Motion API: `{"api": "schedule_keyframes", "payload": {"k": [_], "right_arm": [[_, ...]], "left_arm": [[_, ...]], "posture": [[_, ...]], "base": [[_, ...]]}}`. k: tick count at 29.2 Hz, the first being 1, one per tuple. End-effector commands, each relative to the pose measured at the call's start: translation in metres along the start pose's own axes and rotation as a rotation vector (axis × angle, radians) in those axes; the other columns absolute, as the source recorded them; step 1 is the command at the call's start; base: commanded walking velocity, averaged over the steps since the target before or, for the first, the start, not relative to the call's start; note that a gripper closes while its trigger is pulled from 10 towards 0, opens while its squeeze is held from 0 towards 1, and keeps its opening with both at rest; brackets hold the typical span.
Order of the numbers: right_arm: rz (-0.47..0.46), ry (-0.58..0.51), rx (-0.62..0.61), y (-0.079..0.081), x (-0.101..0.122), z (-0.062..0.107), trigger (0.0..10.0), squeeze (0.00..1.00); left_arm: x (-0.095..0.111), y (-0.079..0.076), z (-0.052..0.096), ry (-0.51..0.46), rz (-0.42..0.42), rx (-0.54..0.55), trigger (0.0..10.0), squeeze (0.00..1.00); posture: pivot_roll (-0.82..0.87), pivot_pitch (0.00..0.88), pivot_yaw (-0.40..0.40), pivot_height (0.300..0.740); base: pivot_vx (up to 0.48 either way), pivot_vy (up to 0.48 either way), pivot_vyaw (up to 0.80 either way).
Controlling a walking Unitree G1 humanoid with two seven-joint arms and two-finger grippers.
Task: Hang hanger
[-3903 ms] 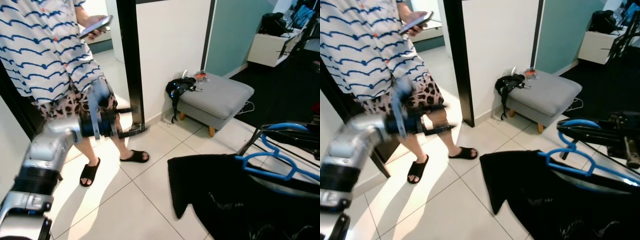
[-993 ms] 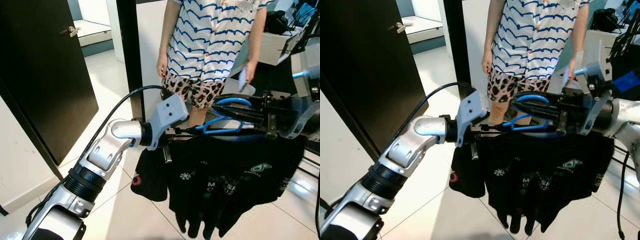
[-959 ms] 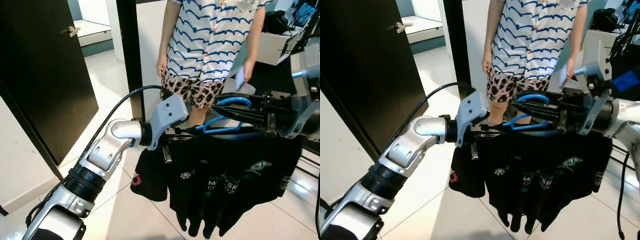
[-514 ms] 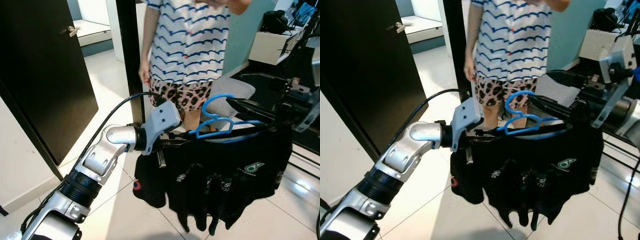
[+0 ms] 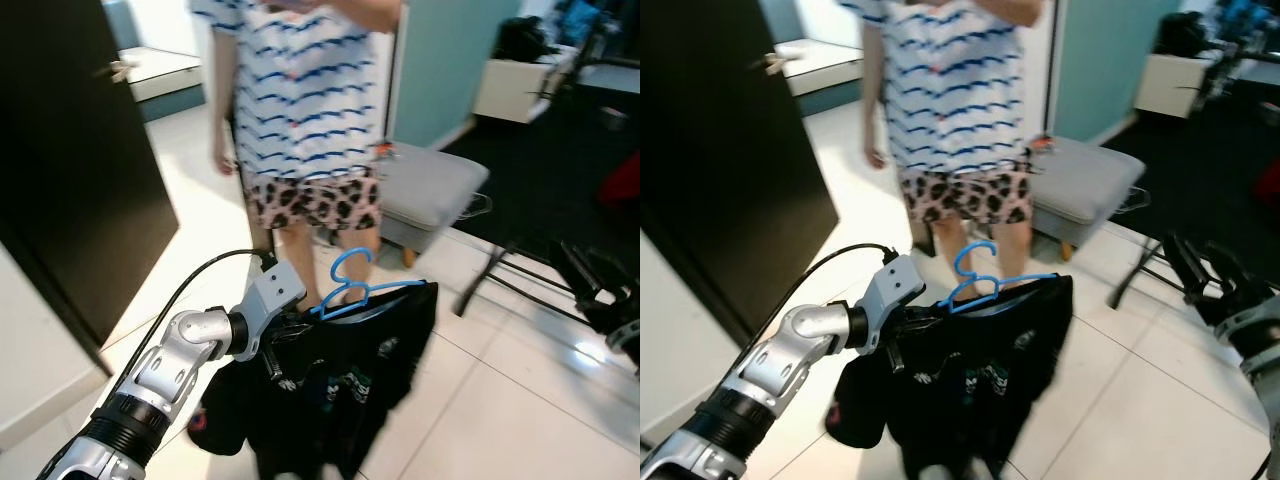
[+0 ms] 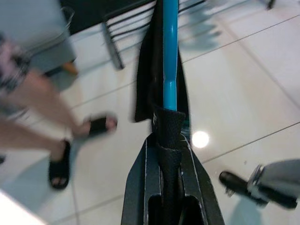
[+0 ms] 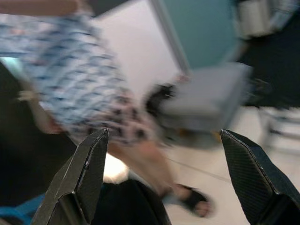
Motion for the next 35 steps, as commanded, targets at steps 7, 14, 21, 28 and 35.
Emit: {"api": "schedule_keyframes", "payload": {"k": [7,14,21,28,35], "right_arm": [[-0.044,0.282,-0.227,-0.022,-0.107,0.030,10.0,0.00],[-0.035,0.319,-0.264,-0.018,-0.122,0.035,10.0,0.00],[-0.006,0.336,-0.264,-0.012,-0.130,0.031,10.0,0.00],[0.028,0.356,-0.262,-0.010,-0.140,0.029,10.0,0.00],[0.065,0.350,-0.272,-0.012,-0.140,0.028,10.0,0.00]], "left_arm": [[-0.001,-0.001,-0.001,-0.139,0.177,0.098,10.0,0.00],[0.015,-0.005,-0.007,-0.206,0.186,0.094,10.0,0.00],[0.018,-0.007,-0.012,-0.212,0.191,0.106,10.0,0.00],[0.026,-0.009,-0.015,-0.241,0.200,0.132,10.0,0.00],[0.053,-0.018,-0.021,-0.304,0.182,0.113,10.0,0.00]], "posture": [[0.07,0.000,0.043,0.740],[0.05,0.000,0.047,0.740],[0.05,0.000,0.043,0.740],[0.06,0.000,0.032,0.740],[0.06,0.000,0.029,0.740]], "base": [[0.182,0.000,-0.75],[0.480,0.000,-0.76],[0.480,0.000,-0.76],[0.480,0.000,-0.76],[0.480,0.000,-0.44]]}}
Point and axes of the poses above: a point about 5 cm out from each wrist's last joint towards the gripper, its own z axis pointing back from the gripper into the wrist, its own x axis along the axis of the wrist's last joint, y = z × x, the point moved 6 cm from there along -z, pointing out of the wrist towards the gripper, and after that the axes turned 6 degrees about z, right-handed, at the moved point
